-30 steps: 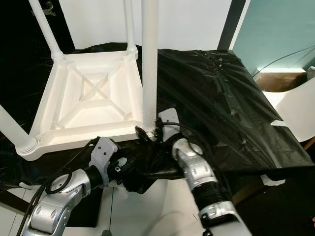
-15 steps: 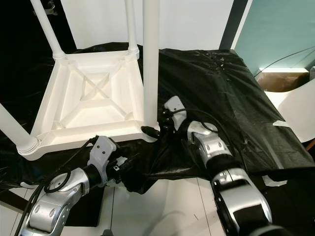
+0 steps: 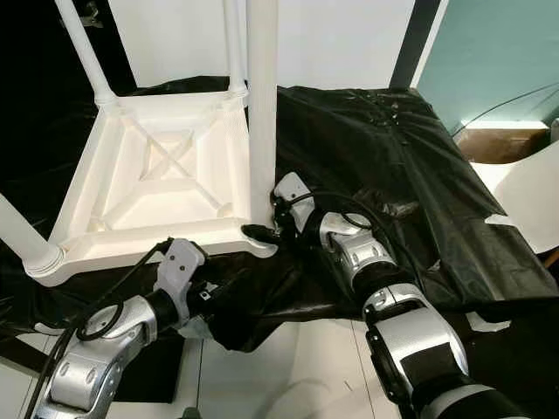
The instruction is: Building children table
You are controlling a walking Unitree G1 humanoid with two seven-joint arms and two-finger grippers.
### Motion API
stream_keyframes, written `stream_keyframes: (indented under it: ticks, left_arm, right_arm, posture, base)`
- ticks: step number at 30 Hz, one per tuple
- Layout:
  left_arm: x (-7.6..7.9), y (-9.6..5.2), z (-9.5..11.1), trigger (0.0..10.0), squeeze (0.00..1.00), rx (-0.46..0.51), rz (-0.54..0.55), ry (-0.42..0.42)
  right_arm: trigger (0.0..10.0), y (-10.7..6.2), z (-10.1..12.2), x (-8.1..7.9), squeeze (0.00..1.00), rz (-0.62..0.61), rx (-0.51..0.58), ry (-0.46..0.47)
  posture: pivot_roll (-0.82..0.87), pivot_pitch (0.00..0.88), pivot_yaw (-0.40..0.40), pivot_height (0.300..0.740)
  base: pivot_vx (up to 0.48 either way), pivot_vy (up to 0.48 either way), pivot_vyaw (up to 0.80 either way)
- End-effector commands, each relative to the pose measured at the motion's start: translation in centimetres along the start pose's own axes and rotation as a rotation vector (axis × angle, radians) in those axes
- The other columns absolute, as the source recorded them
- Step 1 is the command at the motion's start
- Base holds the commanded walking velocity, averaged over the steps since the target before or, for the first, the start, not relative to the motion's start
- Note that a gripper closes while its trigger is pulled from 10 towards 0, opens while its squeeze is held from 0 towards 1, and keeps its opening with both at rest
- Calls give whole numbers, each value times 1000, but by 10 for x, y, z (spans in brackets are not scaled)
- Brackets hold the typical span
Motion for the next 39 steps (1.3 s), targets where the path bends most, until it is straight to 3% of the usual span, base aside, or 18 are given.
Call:
stream_keyframes:
  ticks: [1,6,7,11,21,23,26,28,30,34,35,36,37,39]
  left_arm:
    - [-2,-1,1,10000,0,11,54,-7]
    - [-2,-1,1,10000,0,11,52,-9]
    - [0,-1,0,10000,0,7,42,-10]
    - [1,-1,-1,10000,0,1,32,-11]
    - [0,-1,0,10000,0,-5,27,-7]
    - [-1,-1,0,10000,0,-8,27,-4]
    - [-1,-2,0,10000,0,-10,26,-2]
    - [-2,-3,0,10000,0,-16,24,3]
    - [-2,-3,0,10000,0,-17,23,5]
    - [-1,-3,-1,10000,0,-19,21,2]
    - [-1,-3,-1,10000,0,-20,19,2]
    - [0,-3,-1,10000,0,-20,18,2]
    - [0,-3,-1,10000,0,-21,18,2]
    - [0,-2,-1,10000,0,-21,18,1]
  right_arm:
    - [10000,-2,-17,-10,0,20,-54,54]
    - [10000,0,-23,-11,0,-30,-96,73]
    - [10000,3,-24,-11,0,-96,-105,108]
    - [10000,8,-22,-14,0,-170,-98,156]
    - [10000,19,-16,-26,0,-337,-114,197]
    - [10000,19,-19,-28,0,-448,-154,257]
    - [10000,19,-23,-29,0,-498,-181,291]
    - [10000,12,-33,-27,0,-667,-256,341]
    - [10000,10,-33,-27,0,-704,-266,349]
    - [10000,18,-17,-34,0,-701,-170,382]
    - [10000,20,-11,-37,118,-675,-131,380]
    - [10000,20,-7,-38,118,-657,-110,376]
    - [10000,19,-3,-38,1000,-639,-80,361]
    - [10000,16,1,-35,1000,-614,-35,341]
  posture:
    - [115,0,-52,740]
    - [107,0,-49,740]
    - [99,2,-46,740]
    - [94,4,-43,740]
    - [94,2,-32,740]
    - [97,2,-25,740]
    - [97,3,-22,740]
    - [98,3,-18,740]
    - [100,3,-18,740]
    - [99,4,-16,740]
    - [99,4,-16,740]
    - [99,4,-16,740]
    - [97,6,-15,740]
    - [97,4,-16,740]
  base:
    - [0,0,0]
    - [0,0,0]
    - [0,0,0]
    - [0,0,0]
    - [0,0,0]
    - [0,0,0]
    - [0,0,0]
    - [0,0,0]
    - [0,0,0]
    - [0,0,0]
    - [0,0,0]
    - [0,0,0]
    - [0,0,0]
    - [0,0,0]
Point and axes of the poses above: a point about 5 cm out from each wrist's last joint towards the gripper, its own y axis pointing out of the wrist towards the gripper, its own z axis along the axis of the wrist's last joint, x = y × z, the point moved 3 cm from there along y, pointing out of the wrist towards the gripper, and after that the axes turned 11 degrees about -y, right-handed, at the moved point
